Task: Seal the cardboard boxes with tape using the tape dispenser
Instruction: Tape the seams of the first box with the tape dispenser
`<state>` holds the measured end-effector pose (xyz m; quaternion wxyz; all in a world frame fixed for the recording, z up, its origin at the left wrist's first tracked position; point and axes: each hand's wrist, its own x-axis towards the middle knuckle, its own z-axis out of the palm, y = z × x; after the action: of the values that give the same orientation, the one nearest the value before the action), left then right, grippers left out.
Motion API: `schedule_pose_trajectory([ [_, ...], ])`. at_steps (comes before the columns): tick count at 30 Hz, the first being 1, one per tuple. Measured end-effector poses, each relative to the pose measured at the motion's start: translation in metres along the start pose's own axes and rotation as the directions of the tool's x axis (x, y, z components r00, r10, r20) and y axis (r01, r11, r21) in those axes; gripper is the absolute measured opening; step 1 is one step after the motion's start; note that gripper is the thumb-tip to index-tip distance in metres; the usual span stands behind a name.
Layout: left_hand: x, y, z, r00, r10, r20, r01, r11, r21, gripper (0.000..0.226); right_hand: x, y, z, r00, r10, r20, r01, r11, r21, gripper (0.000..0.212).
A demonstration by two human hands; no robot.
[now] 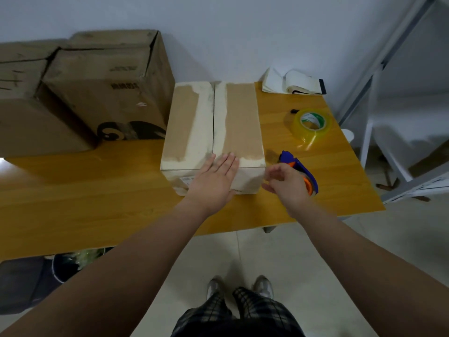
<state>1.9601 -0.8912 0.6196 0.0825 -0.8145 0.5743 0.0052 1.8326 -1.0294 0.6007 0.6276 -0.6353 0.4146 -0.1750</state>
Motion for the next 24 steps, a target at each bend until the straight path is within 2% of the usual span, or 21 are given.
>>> schedule_pose_trajectory([
  [1,0.000,-0.001,0.000,1.000,0.005,-0.001,-0.005,1.000,-0.011,0.074,0.007,0.000,-0.002,0.998,-0.058,0.033,0.063,0.985,-0.160,0.024],
  [3,0.000,-0.004,0.001,1.000,0.019,-0.001,-0.019,0.999,-0.036,0.075,0.019,-0.001,-0.004,0.978,-0.172,0.115,0.206,0.849,-0.487,0.019],
  [5,0.000,-0.006,0.001,0.999,0.036,-0.001,-0.036,0.998,-0.054,0.077,0.027,0.002,-0.002,0.952,-0.240,0.191,0.306,0.707,-0.638,0.026],
  [9,0.001,-0.009,0.002,0.998,0.056,0.008,-0.055,0.994,-0.090,0.077,0.037,0.003,0.000,0.943,-0.220,0.251,0.333,0.653,-0.680,0.040],
  [14,0.001,-0.009,0.004,0.999,0.049,-0.006,-0.049,0.993,-0.110,0.077,0.036,0.010,-0.004,0.964,-0.219,0.150,0.262,0.696,-0.668,0.038],
  [19,0.001,-0.007,0.007,1.000,0.023,-0.004,-0.023,0.989,-0.143,0.076,0.031,0.027,0.007,0.978,-0.116,0.174,0.209,0.608,-0.766,0.030],
  [24,0.001,-0.006,0.006,1.000,0.023,-0.006,-0.023,0.990,-0.138,0.077,0.041,-0.003,-0.003,0.936,-0.190,0.297,0.350,0.392,-0.851,0.026],
])
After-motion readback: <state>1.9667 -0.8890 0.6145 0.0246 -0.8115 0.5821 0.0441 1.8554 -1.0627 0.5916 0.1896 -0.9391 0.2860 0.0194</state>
